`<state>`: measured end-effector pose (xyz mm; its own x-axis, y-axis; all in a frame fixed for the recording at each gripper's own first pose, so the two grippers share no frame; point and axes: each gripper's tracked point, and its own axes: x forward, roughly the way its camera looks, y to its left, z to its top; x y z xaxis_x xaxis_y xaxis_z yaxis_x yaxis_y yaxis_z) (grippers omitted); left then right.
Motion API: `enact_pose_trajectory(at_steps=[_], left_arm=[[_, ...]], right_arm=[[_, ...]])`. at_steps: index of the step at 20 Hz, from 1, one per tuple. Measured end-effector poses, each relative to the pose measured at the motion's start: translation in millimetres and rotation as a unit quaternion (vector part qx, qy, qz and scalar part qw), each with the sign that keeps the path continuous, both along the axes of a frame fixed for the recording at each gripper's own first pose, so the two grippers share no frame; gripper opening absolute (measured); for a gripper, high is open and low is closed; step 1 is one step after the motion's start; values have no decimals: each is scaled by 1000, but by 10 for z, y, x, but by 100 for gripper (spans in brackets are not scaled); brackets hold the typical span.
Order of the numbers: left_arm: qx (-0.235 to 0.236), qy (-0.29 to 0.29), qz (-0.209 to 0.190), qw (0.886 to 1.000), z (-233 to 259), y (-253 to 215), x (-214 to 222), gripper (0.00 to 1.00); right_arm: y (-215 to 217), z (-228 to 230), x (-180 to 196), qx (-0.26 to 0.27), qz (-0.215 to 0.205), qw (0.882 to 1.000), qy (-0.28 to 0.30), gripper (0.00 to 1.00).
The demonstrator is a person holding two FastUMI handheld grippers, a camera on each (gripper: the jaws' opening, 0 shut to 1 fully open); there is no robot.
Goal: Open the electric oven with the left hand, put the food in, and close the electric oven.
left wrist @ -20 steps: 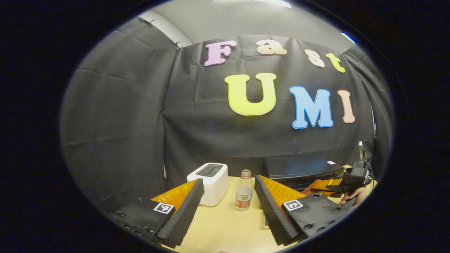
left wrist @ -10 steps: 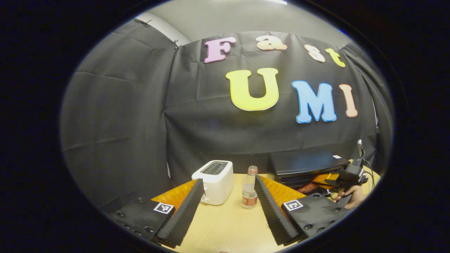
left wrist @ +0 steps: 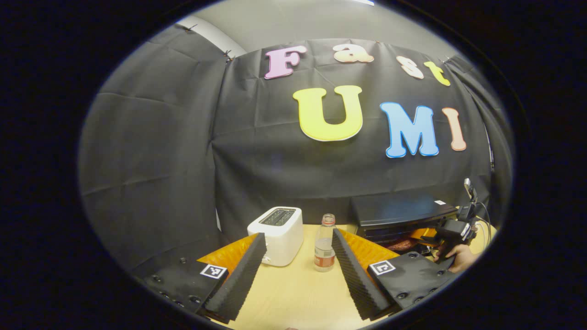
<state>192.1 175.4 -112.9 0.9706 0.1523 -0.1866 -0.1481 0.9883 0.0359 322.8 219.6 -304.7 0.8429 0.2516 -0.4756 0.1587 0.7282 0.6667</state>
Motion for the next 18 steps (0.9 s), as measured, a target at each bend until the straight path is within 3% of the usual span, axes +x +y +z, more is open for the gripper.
enact_pose_trajectory(at_steps=[3,6,7,14,16,18], left_arm=[[-1,0,-1,1000,9,-40,-7,100],[-6,-1,-4,1000,12,-116,-30,97],[-6,-1,-6,1000,23,-160,-35,97],[-15,-7,-34,999,83,-610,-86,100],[-19,-4,-44,999,67,-757,-126,91],[-21,4,-51,998,0,-903,-178,100]], right_arm=[[-124,18,-41,-27,-4,1000,-1,57],[-157,131,-105,-38,8,999,-15,61],[-168,190,-142,-44,15,999,-21,100],[-294,554,-562,-103,66,991,-59,98],[-395,727,-682,-119,74,987,-77,98],[-541,876,-799,-146,80,982,-95,98]])
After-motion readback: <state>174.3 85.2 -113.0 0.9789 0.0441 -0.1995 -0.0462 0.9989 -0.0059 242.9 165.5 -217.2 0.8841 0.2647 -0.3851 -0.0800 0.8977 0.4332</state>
